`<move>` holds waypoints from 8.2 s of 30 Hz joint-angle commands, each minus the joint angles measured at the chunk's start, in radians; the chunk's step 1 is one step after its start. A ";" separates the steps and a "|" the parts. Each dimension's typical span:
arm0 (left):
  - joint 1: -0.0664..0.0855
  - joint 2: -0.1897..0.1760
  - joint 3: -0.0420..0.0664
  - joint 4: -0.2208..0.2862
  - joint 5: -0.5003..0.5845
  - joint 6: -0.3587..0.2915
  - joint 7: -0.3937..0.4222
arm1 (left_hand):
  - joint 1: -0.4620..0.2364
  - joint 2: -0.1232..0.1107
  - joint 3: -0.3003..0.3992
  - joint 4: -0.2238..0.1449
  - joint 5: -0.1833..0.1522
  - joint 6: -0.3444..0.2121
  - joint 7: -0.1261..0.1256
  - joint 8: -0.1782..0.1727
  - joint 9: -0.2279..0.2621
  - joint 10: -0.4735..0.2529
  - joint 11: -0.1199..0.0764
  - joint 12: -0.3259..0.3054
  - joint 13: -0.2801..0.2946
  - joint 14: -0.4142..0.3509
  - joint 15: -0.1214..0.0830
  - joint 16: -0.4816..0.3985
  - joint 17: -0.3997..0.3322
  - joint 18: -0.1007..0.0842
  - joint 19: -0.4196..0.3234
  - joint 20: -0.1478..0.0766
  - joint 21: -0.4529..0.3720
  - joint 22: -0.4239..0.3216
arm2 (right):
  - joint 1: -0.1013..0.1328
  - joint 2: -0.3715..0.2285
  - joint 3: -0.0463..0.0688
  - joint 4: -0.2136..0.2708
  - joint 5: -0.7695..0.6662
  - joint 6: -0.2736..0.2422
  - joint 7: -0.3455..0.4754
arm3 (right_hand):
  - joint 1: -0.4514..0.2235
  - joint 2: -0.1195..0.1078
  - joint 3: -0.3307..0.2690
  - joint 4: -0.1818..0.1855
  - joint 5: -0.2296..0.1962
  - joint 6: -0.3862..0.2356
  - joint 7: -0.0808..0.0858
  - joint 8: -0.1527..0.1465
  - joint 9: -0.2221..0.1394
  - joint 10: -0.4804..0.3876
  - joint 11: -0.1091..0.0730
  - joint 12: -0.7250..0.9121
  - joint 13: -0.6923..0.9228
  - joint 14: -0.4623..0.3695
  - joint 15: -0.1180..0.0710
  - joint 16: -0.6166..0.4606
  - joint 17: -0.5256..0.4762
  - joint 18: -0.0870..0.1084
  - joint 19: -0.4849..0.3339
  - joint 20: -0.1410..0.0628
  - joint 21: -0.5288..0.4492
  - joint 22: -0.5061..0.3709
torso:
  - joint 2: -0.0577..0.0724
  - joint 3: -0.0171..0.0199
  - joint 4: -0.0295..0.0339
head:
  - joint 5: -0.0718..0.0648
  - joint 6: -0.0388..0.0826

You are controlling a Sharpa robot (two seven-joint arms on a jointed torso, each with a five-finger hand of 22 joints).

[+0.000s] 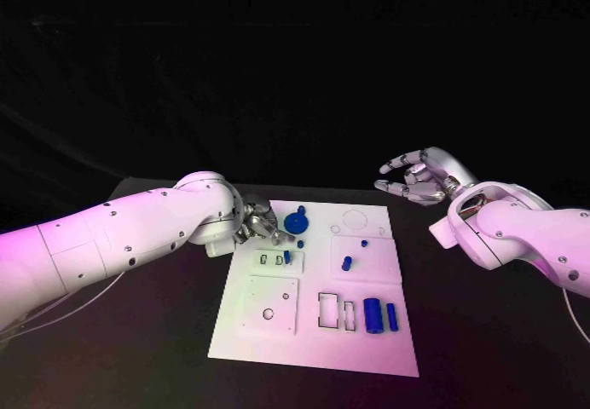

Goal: Assemble the parts on the task board

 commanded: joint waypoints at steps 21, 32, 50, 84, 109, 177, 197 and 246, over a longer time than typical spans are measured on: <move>-0.001 0.044 -0.011 -0.023 -0.005 0.060 -0.018 | 0.020 0.016 0.004 -0.003 0.001 -0.006 0.001 0.012 0.006 -0.002 -0.004 0.003 -0.006 0.102 -0.010 0.004 0.251 -0.020 0.003 -0.001 0.007 0.005 | -0.007 0.015 -0.002 -0.010 0.000 0.015 0.004 | -0.001 -0.007 0.010 0.006 0.022 0.009 -0.003 0.008 0.001 -0.002 -0.005 -0.005 0.043 0.067 -0.008 -0.008 0.119 0.009 -0.007 -0.003 -0.008 0.103 | 0.001 -0.0016 0.0000 | 0.000 -0.009; -0.002 0.048 -0.013 -0.025 -0.005 0.102 -0.021 | 0.039 0.019 0.013 -0.004 0.001 -0.007 0.001 0.014 0.009 -0.003 -0.005 0.005 -0.005 0.102 -0.010 0.003 0.251 -0.021 0.002 -0.001 0.009 0.009 | -0.007 0.015 -0.002 -0.011 0.000 0.015 0.003 | -0.001 -0.007 0.010 0.006 0.022 0.009 -0.003 0.008 0.001 -0.002 -0.005 -0.005 0.043 0.067 -0.008 -0.008 0.119 0.009 -0.007 -0.003 -0.008 0.103 | 0.000 -0.0009 -0.0010 | 0.000 -0.012; -0.005 0.053 -0.017 -0.029 -0.005 0.125 -0.023 | 0.067 0.027 0.034 -0.005 0.001 -0.004 -0.001 0.018 0.013 -0.002 -0.006 0.008 -0.003 0.102 -0.011 0.004 0.251 -0.021 0.001 0.000 0.012 0.013 | -0.008 0.015 -0.003 -0.014 0.000 0.014 0.001 | -0.001 -0.008 0.012 0.007 0.025 0.010 -0.004 0.008 0.001 -0.001 -0.005 -0.005 0.043 0.067 -0.009 -0.008 0.119 0.009 -0.007 -0.003 -0.009 0.103 | 0.000 -0.0008 -0.0002 | -0.001 -0.014; -0.005 0.024 -0.016 -0.009 0.112 0.104 -0.016 | 0.175 -0.027 0.562 -0.173 0.004 -0.039 -0.003 0.074 0.083 0.005 -0.014 -0.001 -0.021 0.103 -0.016 0.005 0.253 -0.022 -0.004 0.000 0.023 0.029 | -0.010 0.018 -0.004 -0.024 -0.001 0.009 -0.001 | -0.001 -0.015 0.030 0.013 0.057 0.010 -0.005 0.013 0.000 -0.005 -0.007 -0.010 0.037 0.066 -0.011 -0.012 0.111 0.012 -0.013 -0.006 -0.021 0.096 | -0.001 -0.0007 0.0001 | 0.002 -0.016; -0.056 -0.089 -0.006 0.128 -0.003 -0.081 0.015 | 0.095 -0.069 0.657 -0.228 0.123 -0.025 -0.015 0.119 0.127 0.051 -0.023 0.031 0.015 0.105 -0.025 0.007 0.260 -0.024 0.002 -0.009 0.030 0.042 | -0.011 0.007 -0.007 -0.024 0.007 0.003 0.009 | -0.022 -0.021 0.036 0.031 0.037 0.009 -0.005 0.017 -0.001 -0.007 -0.007 -0.013 0.034 0.066 -0.011 -0.013 0.112 0.012 -0.013 -0.007 -0.025 0.096 | 0.000 -0.0017 0.0010 | 0.011 -0.011; -0.066 -0.048 -0.007 0.096 -0.120 -0.019 -0.002 | 0.077 -0.079 0.668 -0.245 0.176 -0.014 -0.021 0.133 0.139 0.058 -0.029 0.036 0.020 0.105 -0.031 0.007 0.260 -0.025 0.004 -0.010 0.032 0.048 | -0.016 0.006 -0.008 -0.027 0.007 0.003 0.006 | -0.025 -0.020 0.037 0.033 0.034 0.010 -0.006 0.018 -0.001 -0.006 -0.008 -0.012 0.035 0.066 -0.011 -0.013 0.113 0.012 -0.012 -0.007 -0.024 0.097 | 0.000 -0.0007 0.0002 | 0.009 -0.025; -0.066 -0.025 -0.012 0.077 -0.117 0.021 -0.005 | -0.008 -0.082 0.638 -0.204 0.209 0.028 -0.047 0.152 0.155 0.086 -0.048 0.053 0.044 0.105 -0.046 0.007 0.261 -0.024 0.003 -0.020 0.028 0.043 | -0.016 0.004 -0.008 -0.027 0.007 0.003 0.007 | -0.027 -0.020 0.040 0.034 0.032 0.010 -0.006 0.020 -0.001 -0.007 -0.008 -0.013 0.034 0.066 -0.012 -0.014 0.111 0.012 -0.013 -0.007 -0.026 0.096 | 0.001 -0.0005 0.0004 | 0.007 -0.030; -0.066 -0.017 -0.011 0.060 -0.127 0.025 -0.005 | -0.128 -0.053 0.581 -0.129 0.207 0.088 -0.071 0.152 0.161 0.132 -0.070 0.093 0.114 0.106 -0.064 0.008 0.263 -0.025 0.010 -0.037 0.027 0.048 | -0.019 0.003 -0.009 -0.031 0.007 0.003 0.006 | -0.030 -0.019 0.042 0.036 0.032 0.011 -0.007 0.021 -0.001 -0.006 -0.008 -0.012 0.034 0.066 -0.012 -0.014 0.110 0.012 -0.013 -0.008 -0.028 0.095 | 0.000 -0.0006 -0.0001 | 0.005 -0.036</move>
